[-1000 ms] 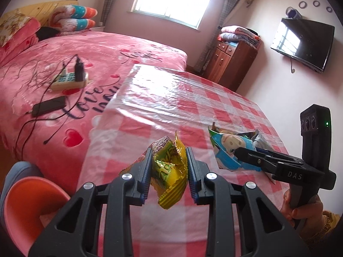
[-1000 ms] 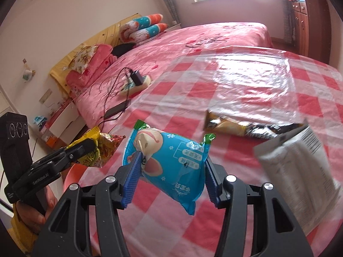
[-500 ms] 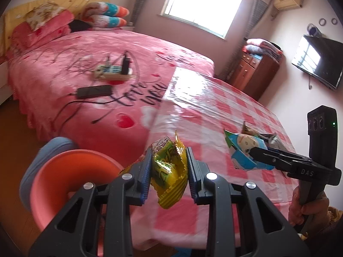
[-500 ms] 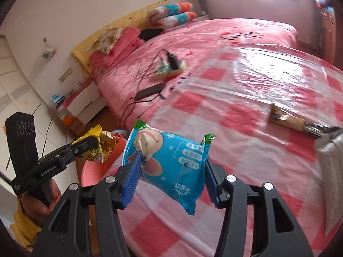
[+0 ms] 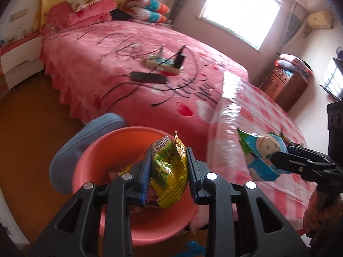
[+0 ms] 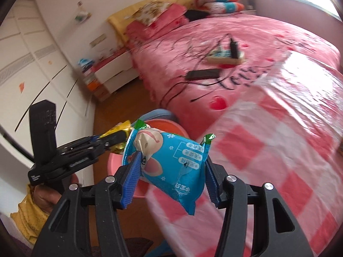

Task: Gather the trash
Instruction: 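Carry the yellow bag and blue pack to the orange bucket and release both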

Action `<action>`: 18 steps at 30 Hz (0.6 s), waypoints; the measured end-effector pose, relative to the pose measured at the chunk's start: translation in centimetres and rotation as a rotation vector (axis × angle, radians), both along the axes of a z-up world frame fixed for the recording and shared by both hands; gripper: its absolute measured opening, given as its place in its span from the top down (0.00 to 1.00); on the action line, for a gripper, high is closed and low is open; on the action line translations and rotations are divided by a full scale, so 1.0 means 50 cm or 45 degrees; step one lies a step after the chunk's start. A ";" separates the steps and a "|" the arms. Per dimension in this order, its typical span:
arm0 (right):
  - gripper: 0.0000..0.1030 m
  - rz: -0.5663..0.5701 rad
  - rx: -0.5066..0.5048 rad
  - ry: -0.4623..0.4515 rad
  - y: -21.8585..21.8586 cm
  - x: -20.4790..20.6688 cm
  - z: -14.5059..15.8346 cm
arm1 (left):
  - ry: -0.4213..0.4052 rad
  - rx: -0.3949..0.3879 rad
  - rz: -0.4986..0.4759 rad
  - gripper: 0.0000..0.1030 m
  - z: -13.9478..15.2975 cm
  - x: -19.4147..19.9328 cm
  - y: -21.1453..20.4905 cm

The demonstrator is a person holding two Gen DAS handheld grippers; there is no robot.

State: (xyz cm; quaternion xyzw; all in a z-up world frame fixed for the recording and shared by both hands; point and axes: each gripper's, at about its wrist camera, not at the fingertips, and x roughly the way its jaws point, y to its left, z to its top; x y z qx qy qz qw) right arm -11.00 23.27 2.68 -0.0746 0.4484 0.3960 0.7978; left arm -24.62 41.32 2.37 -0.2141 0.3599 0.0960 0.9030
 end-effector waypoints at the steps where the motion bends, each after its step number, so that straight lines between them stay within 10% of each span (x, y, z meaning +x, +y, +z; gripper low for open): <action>1: 0.46 0.020 -0.010 0.007 0.016 -0.005 -0.007 | 0.007 -0.008 0.015 0.70 -0.007 -0.006 0.010; 12: 0.28 0.143 -0.076 0.092 0.101 -0.026 -0.079 | 0.073 -0.066 0.099 0.68 -0.071 -0.022 0.062; 18: 0.17 0.042 0.007 0.107 0.059 0.000 -0.058 | 0.125 -0.062 0.154 0.40 -0.093 -0.022 0.072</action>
